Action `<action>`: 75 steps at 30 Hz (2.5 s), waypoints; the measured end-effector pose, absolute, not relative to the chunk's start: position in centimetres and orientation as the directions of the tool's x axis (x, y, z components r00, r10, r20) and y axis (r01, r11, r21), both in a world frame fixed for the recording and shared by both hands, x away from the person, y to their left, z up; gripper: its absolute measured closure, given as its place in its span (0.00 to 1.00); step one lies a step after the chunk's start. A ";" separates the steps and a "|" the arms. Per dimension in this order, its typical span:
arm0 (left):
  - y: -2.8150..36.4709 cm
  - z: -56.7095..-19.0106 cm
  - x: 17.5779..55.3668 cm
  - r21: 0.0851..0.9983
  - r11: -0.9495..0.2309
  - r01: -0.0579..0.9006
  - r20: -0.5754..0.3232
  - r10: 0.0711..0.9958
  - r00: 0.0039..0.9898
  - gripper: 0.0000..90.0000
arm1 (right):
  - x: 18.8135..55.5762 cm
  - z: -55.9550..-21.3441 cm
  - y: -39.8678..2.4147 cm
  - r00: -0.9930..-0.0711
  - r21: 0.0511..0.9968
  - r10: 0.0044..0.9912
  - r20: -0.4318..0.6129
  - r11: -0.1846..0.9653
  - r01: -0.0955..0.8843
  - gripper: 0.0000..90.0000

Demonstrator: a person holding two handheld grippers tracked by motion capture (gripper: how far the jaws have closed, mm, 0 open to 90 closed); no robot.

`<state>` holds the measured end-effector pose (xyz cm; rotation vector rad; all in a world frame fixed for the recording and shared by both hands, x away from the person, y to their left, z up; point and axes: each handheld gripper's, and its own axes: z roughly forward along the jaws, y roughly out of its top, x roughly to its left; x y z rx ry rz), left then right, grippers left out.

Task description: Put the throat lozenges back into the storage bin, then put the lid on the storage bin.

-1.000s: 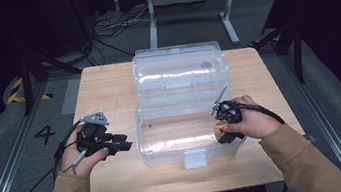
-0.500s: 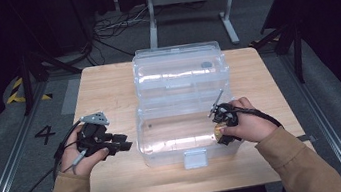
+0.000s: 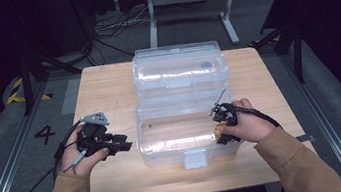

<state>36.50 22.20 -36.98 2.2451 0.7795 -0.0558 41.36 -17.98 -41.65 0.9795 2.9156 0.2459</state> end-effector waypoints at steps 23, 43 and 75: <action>22.3 -37.0 36.5 0.642 -0.534 0.551 -0.267 0.517 0.813 0.67 | 41.2 -41.7 -18.0 -0.785 0.190 0.619 -0.017 0.773 0.605 0.22; 22.2 -37.0 36.4 0.644 -0.533 0.549 -0.261 0.522 0.812 0.67 | 39.6 -38.9 -20.3 -0.781 0.414 0.624 0.013 0.708 0.572 0.30; 22.1 -37.1 36.2 0.641 -0.533 0.553 -0.264 0.523 0.811 0.67 | 39.8 -32.1 -22.0 -0.804 0.592 0.595 0.006 0.645 0.482 0.43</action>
